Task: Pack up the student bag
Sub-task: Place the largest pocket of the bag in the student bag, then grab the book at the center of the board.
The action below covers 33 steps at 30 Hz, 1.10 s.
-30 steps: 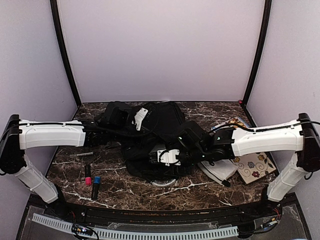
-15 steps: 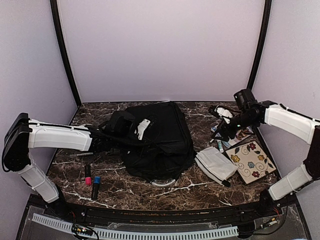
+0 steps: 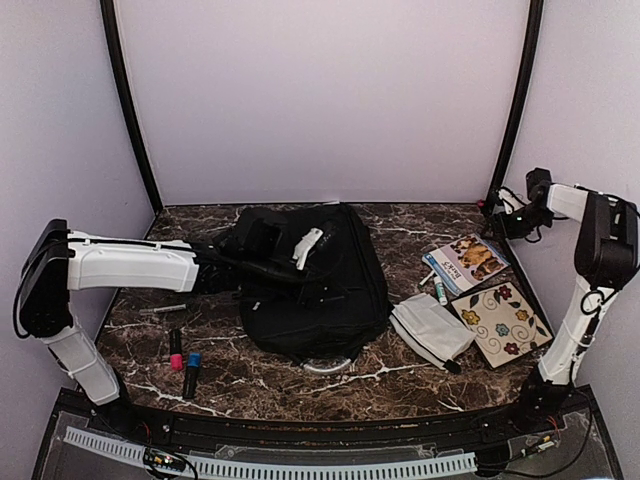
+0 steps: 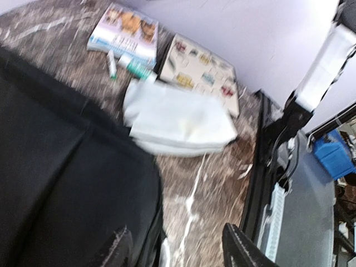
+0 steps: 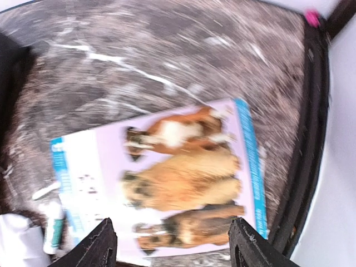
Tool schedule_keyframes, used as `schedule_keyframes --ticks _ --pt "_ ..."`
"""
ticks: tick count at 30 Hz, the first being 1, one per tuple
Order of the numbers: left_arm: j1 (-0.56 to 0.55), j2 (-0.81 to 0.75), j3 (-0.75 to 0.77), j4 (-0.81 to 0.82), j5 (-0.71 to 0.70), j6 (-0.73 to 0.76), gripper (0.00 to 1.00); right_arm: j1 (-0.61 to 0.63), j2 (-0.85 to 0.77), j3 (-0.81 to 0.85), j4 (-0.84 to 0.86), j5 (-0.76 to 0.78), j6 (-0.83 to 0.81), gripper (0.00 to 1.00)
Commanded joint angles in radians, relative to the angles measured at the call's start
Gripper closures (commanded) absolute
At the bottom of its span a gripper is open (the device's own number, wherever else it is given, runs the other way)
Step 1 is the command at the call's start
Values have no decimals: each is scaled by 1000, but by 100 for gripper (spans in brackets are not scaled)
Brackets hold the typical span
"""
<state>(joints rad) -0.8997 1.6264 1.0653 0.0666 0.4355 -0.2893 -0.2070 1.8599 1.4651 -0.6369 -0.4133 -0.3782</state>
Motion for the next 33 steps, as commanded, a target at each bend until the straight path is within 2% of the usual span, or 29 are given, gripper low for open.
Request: schedule_keyframes --ticks 1,3,9,14,19,23,33 --pt "-7 97 172 127 69 -77 39 -32 62 56 -12 39 50 30" --pt "-14 185 281 107 21 -112 34 -47 84 58 1 60 64 29" --pt "-19 424 540 111 -108 -338 33 -74 161 85 4 62 115 26" --pt "-22 551 655 113 -180 -435 27 -80 243 147 -8 70 131 25" --pt "-29 683 765 132 -157 -527 27 -81 303 197 -7 77 149 24" --pt "-38 747 824 130 -157 -576 27 -81 355 250 -52 57 142 24" --pt "-47 772 829 126 -163 -622 29 -65 369 237 -82 5 133 27"
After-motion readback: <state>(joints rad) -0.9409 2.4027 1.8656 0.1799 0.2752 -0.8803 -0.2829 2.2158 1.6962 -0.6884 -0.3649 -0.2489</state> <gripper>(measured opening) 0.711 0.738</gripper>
